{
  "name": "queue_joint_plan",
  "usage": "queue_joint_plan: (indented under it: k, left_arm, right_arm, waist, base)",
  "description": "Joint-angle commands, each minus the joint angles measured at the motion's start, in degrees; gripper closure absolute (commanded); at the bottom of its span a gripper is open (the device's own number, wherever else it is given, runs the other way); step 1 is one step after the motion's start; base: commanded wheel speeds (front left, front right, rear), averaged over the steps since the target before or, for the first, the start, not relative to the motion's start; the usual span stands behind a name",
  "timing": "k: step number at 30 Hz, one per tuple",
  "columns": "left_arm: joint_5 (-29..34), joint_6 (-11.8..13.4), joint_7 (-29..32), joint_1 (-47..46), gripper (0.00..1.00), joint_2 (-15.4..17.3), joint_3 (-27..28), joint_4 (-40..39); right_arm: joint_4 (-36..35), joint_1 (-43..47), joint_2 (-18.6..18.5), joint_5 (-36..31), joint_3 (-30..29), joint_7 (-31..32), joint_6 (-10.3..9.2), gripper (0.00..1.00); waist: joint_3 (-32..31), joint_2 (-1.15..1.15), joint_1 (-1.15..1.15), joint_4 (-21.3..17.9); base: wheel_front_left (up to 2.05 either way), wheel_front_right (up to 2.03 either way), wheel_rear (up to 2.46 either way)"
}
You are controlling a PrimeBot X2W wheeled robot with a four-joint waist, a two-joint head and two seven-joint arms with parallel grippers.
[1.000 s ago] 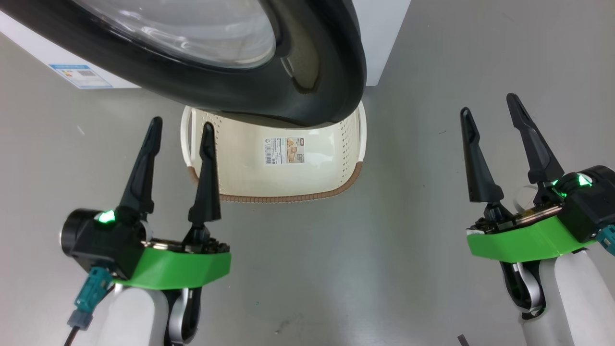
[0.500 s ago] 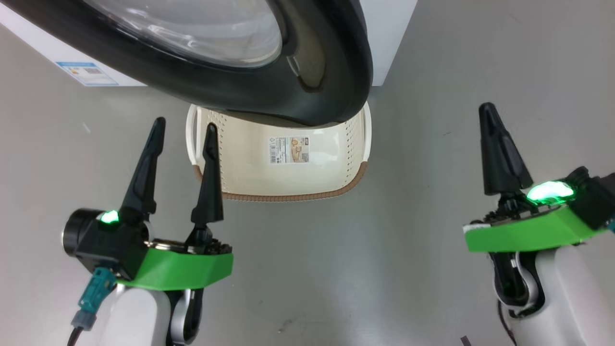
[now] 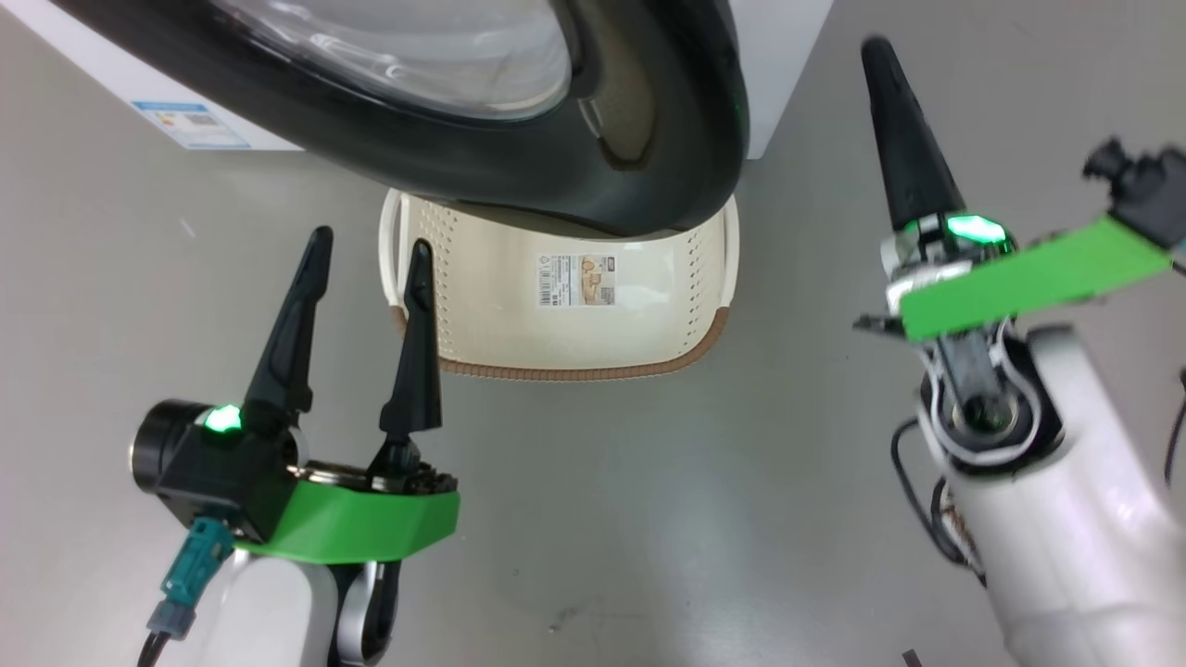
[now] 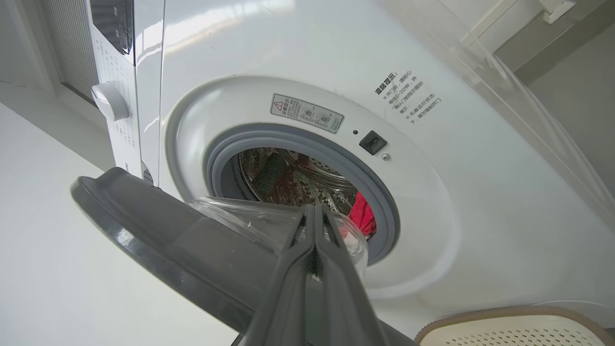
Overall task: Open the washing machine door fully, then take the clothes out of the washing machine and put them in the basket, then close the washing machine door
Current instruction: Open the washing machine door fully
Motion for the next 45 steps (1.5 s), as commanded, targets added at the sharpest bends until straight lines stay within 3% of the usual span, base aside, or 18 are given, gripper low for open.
queue_joint_plan:
  k: [1, 18, 30, 45]
  left_arm:
    - [0.0, 0.4, -0.3, 0.3, 0.00, 1.0, 1.4, -1.8]
    - [-0.5, 0.8, -0.3, 0.1, 0.00, 1.0, 0.7, -1.2]
    - [-0.2, 0.7, -0.3, -0.4, 0.00, 1.0, 0.4, -1.2]
    - [-0.8, 1.0, -0.3, -0.1, 0.00, 1.0, 1.1, -0.6]
  right_arm:
    - [-1.0, -2.0, 0.7, 2.6, 0.5, 2.0, 0.36, 1.00]
    - [10.7, -16.0, -1.0, 26.6, -2.0, 36.6, 0.36, 1.00]
    - [13.7, -18.2, -1.3, 29.6, 1.0, 41.9, 0.36, 1.00]
    - [10.2, -13.7, -2.5, 32.5, 3.8, 43.9, 0.36, 1.00]
  waist:
    - [0.2, 0.00, 0.00, 0.4]
    - [1.4, 0.00, 0.00, 1.6]
    - [2.2, 0.00, 0.00, 1.8]
    - [0.1, 0.00, 0.00, 2.8]
  base:
    - [0.00, 0.00, 0.00]
    - [0.00, 0.00, 0.00]
    - [0.00, 0.00, 0.00]
    - [0.00, 0.00, 0.00]
